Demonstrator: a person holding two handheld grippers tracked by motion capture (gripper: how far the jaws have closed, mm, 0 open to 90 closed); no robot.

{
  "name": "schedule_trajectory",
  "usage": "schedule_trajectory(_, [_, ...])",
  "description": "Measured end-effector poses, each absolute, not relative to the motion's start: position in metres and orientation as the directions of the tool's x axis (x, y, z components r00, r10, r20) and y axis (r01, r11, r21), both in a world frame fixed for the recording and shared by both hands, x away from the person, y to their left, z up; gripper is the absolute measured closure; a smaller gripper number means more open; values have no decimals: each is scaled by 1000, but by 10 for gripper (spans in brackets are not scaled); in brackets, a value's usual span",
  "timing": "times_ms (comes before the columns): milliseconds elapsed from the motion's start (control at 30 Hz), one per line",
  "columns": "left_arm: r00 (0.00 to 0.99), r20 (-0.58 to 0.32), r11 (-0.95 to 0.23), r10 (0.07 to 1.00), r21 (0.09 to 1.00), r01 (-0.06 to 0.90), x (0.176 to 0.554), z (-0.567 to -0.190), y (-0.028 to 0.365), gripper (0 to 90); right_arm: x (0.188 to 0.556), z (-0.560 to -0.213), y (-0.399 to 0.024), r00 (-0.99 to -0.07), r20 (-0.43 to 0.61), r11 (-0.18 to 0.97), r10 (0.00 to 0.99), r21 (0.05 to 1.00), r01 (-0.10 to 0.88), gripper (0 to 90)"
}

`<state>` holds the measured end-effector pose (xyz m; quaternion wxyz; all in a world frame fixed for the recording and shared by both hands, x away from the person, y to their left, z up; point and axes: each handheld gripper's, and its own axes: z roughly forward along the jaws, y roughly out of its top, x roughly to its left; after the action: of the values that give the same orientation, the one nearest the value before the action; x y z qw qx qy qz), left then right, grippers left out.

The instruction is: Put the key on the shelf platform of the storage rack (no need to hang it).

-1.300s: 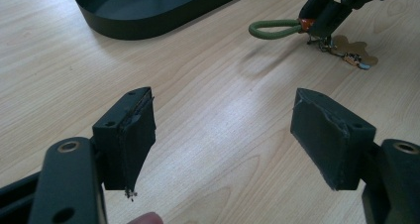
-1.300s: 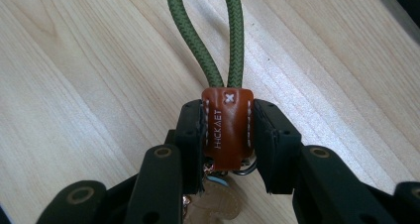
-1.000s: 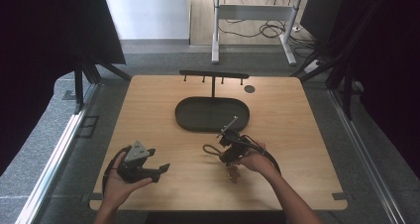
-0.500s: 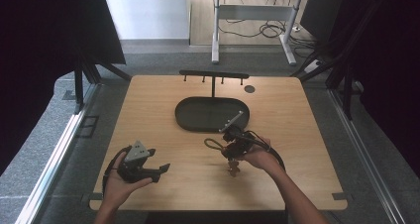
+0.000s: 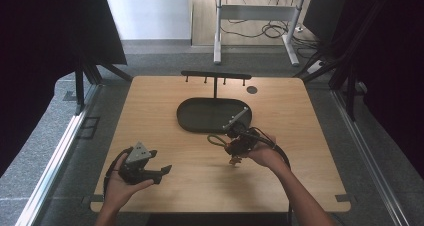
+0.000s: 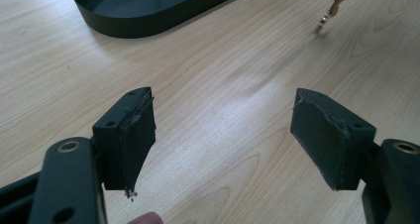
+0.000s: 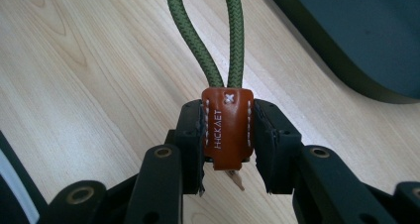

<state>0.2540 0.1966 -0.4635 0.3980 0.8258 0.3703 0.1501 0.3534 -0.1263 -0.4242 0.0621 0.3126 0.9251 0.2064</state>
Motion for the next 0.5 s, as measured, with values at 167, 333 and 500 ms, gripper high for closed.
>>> schedule_trajectory(167, [682,-47,-408,730,770,491,254,-464,196,257,355,-419,-125,-800,0,727,600,418,545,665])
schedule_trajectory(333, [680,-48,-406,731,771,491,254,-464,197,257,358,-415,-126,-798,-4,725,603,421,546,666])
schedule_trajectory(500, [682,-47,-410,730,768,492,255,-464,197,256,362,-410,-125,-802,-10,730,597,422,538,665])
